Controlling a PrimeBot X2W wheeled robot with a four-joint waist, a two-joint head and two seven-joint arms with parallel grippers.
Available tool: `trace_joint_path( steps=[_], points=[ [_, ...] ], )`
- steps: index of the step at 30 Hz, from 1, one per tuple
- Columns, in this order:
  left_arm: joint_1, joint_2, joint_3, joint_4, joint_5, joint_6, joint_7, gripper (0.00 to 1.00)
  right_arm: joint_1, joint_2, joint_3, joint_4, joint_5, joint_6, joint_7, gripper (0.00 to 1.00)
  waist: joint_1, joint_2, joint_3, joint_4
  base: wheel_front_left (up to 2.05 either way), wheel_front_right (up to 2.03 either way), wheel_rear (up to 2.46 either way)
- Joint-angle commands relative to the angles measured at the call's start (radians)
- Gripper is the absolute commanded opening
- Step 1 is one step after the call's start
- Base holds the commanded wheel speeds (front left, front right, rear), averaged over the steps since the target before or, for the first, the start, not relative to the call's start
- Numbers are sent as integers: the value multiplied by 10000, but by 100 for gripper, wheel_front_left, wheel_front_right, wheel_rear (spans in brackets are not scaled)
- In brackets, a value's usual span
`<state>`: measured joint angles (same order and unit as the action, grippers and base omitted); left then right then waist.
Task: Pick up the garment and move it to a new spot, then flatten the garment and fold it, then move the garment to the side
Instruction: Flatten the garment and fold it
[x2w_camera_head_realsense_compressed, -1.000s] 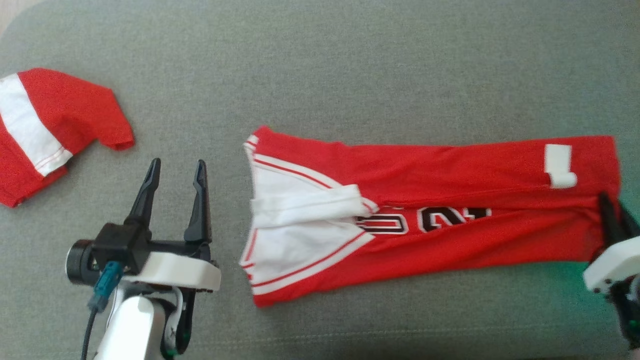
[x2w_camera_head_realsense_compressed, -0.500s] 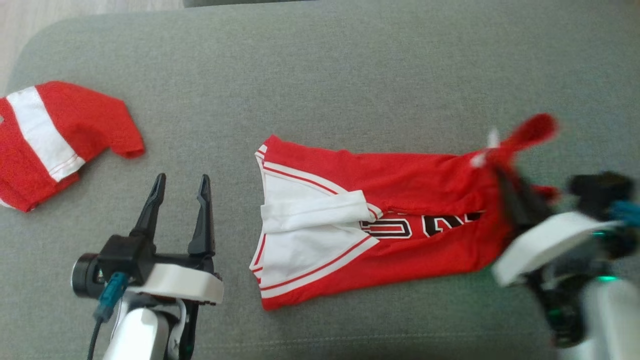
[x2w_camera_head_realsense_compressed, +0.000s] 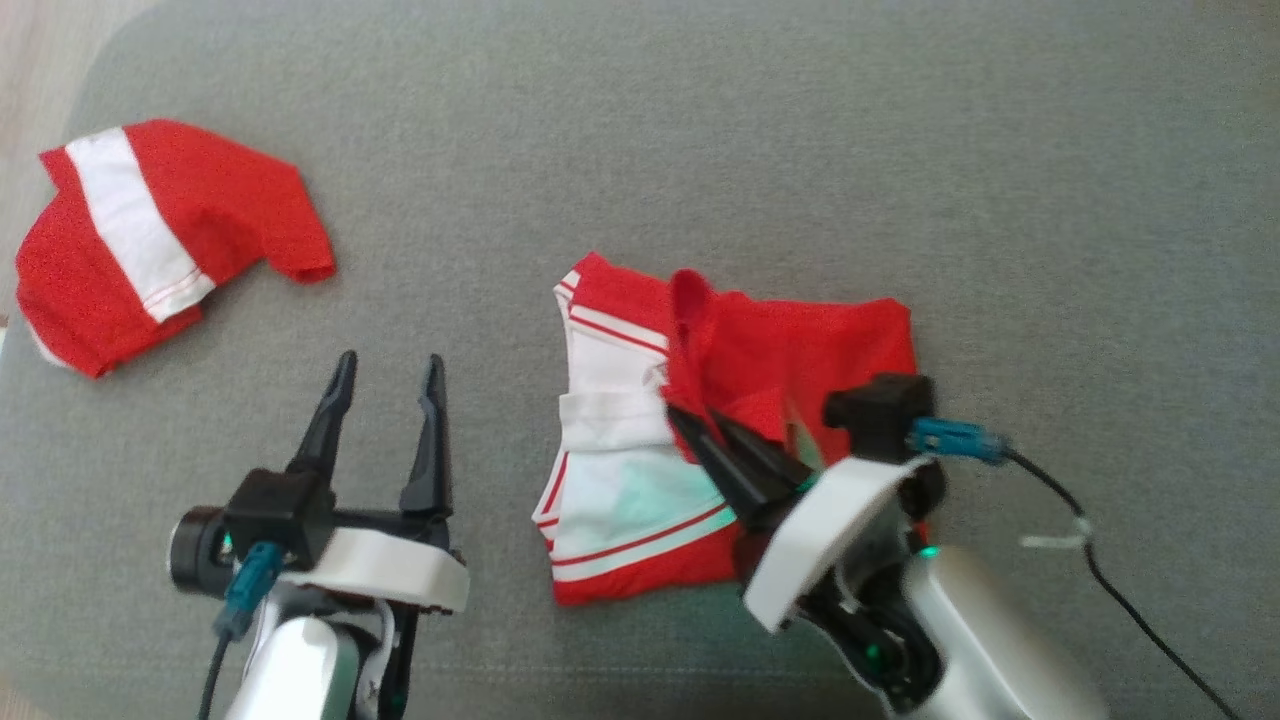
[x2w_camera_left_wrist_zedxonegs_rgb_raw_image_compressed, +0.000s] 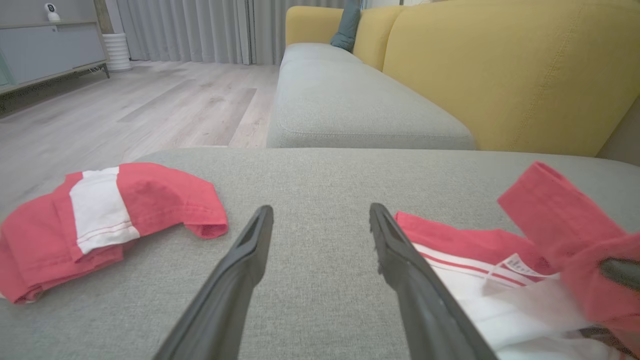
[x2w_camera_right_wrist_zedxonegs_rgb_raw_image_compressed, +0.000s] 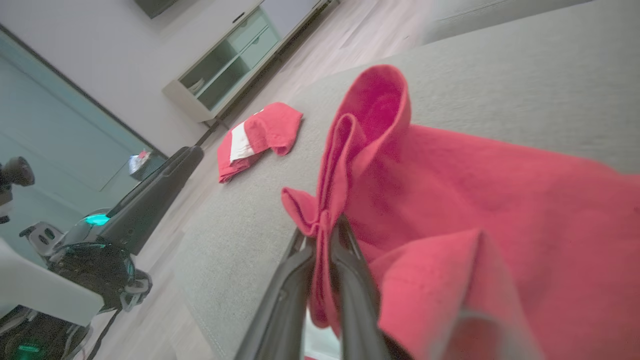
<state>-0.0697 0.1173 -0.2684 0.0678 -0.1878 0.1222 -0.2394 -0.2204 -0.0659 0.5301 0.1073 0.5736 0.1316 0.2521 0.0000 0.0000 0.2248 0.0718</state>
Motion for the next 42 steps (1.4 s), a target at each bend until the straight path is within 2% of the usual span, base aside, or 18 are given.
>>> trace_joint_path(
  steps=[1,8,9,10,18,21,24,26,35,42],
  points=[
    [-497,57,252,-266,-25,-45,-36,100,-392,152,364,-132,103,-9,-200,0,0,0,154,148,0,0,0],
    [-837,-19,43,-63,-19,-142,-82,100,-1465,154,1381,1483,960,-9,-1208,0,0,0,513,410,0,0,0],
    [-862,-29,26,-29,-22,-145,-90,100,-1585,155,1517,1672,1045,-9,-1318,44,0,0,534,421,0,0,0],
    [-885,-36,16,0,-27,-145,-99,100,-1710,155,1667,1781,1140,-9,-1490,100,0,0,558,425,0,0,0],
    [-929,8,93,144,-53,-61,-153,100,-2506,155,2023,1987,1307,-9,-3318,100,0,0,471,229,0,0,0],
    [-882,57,144,145,-60,-14,-165,100,-2702,156,1665,1791,1064,-9,-3953,100,0,0,360,82,0,0,0],
    [-808,113,198,140,-71,36,-174,100,-2711,70,895,1613,529,-9,-4269,100,0,0,218,-58,0,0,0],
    [-780,136,220,134,-75,55,-176,100,-2662,-43,589,1534,311,-9,-4292,100,0,0,178,-107,0,0,0],
    [-439,355,359,-6,-84,261,-145,100,-996,-1187,-2472,328,-1565,-9,-3485,100,0,0,-189,-489,0,0,0],
    [-209,527,396,-147,-127,331,-77,100,977,-1456,-4261,-1316,-2534,-9,-2469,100,0,0,-461,-713,0,0,0]
  ],
)
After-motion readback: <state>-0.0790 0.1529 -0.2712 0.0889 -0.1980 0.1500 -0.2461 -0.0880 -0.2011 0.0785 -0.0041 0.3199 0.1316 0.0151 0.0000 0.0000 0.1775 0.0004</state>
